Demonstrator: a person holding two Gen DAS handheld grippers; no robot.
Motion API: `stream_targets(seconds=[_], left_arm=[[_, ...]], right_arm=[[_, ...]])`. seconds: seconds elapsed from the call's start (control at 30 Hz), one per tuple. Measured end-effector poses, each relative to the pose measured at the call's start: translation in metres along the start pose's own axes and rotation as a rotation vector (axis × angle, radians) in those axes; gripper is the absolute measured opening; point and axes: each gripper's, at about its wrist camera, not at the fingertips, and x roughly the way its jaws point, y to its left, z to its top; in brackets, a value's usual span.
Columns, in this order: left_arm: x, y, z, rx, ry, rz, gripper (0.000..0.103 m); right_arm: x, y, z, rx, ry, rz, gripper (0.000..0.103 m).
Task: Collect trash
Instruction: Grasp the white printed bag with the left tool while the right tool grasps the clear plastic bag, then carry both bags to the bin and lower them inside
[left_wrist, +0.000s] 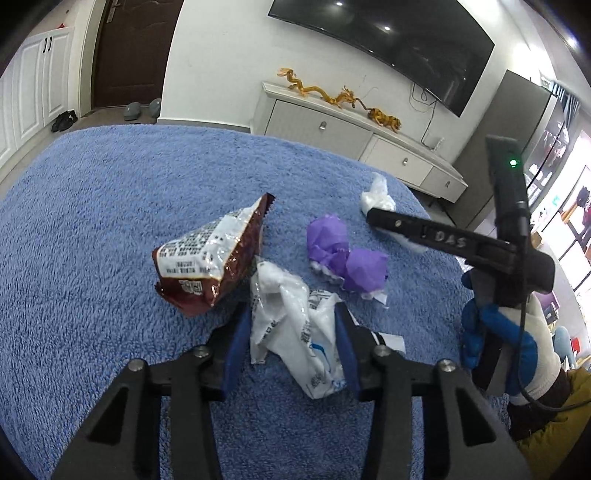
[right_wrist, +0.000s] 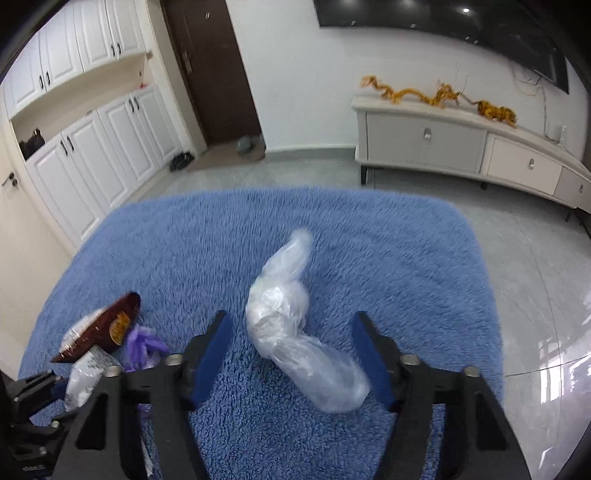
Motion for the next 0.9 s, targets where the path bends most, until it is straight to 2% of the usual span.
stream_targets(seconds=[0.03, 0.07, 0.1, 0.27, 0.5, 0.77, 0.9], left_arm=[[-0.001, 0.001, -0.001, -0.001, 0.0, -0.001, 0.039], [-0.002, 0.001, -0.001, -0.002, -0.001, -0.003, 0.038], [-0.004, 0.0, -0.002, -0.002, -0.002, -0.009, 0.034], [-0.022, 0.004, -0.02, -0.024, 0.003, -0.033, 0.028], [-0.07, 0.005, -0.053, -0.039, 0.001, -0.037, 0.025], [-0.151, -0.017, -0.073, 0.034, -0.091, -0.043, 0.025], [-0.18, -0.028, -0.071, 0.061, -0.135, -0.057, 0.025]], right_arm=[[-0.001, 0.002, -0.002, -0.006, 0.002, -0.013, 0.038], [-0.003, 0.002, -0.003, -0.008, 0.002, -0.022, 0.027], [-0.005, 0.003, -0.006, -0.002, 0.001, -0.022, 0.025], [-0.032, 0.011, -0.029, 0.031, -0.003, -0.002, 0.024], [-0.105, 0.043, -0.079, 0.034, -0.024, 0.003, 0.024], [-0.19, 0.081, -0.116, 0.037, -0.104, 0.003, 0.024], [-0.229, 0.093, -0.132, 0.039, -0.16, -0.023, 0.024]])
